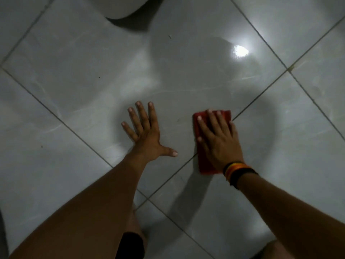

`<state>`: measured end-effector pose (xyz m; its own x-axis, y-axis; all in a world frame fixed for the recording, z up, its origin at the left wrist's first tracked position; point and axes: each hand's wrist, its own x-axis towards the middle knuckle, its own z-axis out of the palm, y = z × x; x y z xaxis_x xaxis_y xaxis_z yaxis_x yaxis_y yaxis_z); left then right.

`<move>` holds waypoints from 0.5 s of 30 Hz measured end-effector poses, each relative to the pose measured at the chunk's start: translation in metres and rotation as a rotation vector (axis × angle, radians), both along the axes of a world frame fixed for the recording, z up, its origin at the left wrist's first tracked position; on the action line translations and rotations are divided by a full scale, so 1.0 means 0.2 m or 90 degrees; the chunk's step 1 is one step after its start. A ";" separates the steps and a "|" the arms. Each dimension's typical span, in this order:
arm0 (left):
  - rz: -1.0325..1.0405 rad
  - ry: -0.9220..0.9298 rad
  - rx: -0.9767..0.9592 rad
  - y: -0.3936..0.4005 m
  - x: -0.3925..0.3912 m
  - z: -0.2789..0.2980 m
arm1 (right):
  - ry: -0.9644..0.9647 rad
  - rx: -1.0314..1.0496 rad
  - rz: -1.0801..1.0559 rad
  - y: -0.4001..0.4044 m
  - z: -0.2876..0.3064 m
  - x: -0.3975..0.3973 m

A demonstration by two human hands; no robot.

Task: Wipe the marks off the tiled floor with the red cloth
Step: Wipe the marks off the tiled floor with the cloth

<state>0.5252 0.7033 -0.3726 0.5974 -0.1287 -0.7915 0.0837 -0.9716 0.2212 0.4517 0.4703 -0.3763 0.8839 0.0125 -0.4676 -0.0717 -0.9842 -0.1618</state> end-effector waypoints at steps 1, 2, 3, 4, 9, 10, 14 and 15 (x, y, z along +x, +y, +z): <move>-0.001 -0.006 0.001 0.00 0.00 0.00 | -0.010 -0.002 -0.047 0.00 0.01 0.05; -0.003 -0.013 0.001 0.00 -0.01 -0.01 | -0.025 0.003 -0.078 0.00 0.02 0.10; -0.005 -0.021 0.002 0.00 -0.02 -0.01 | -0.046 0.005 -0.085 0.00 0.03 0.15; -0.011 -0.030 0.007 0.00 -0.03 -0.01 | -0.066 0.001 -0.076 0.00 0.05 0.18; -0.079 0.012 0.050 0.03 0.05 0.08 | 0.018 0.047 -0.222 0.00 0.20 0.21; -0.076 0.027 0.039 0.05 0.07 0.11 | 0.046 0.077 -0.260 0.01 0.24 0.20; -0.121 0.018 -0.069 -0.02 0.04 0.41 | 0.059 0.186 -0.331 -0.02 0.55 0.04; -0.132 0.030 -0.125 -0.07 0.00 0.50 | 0.064 0.214 -0.353 -0.02 0.65 -0.01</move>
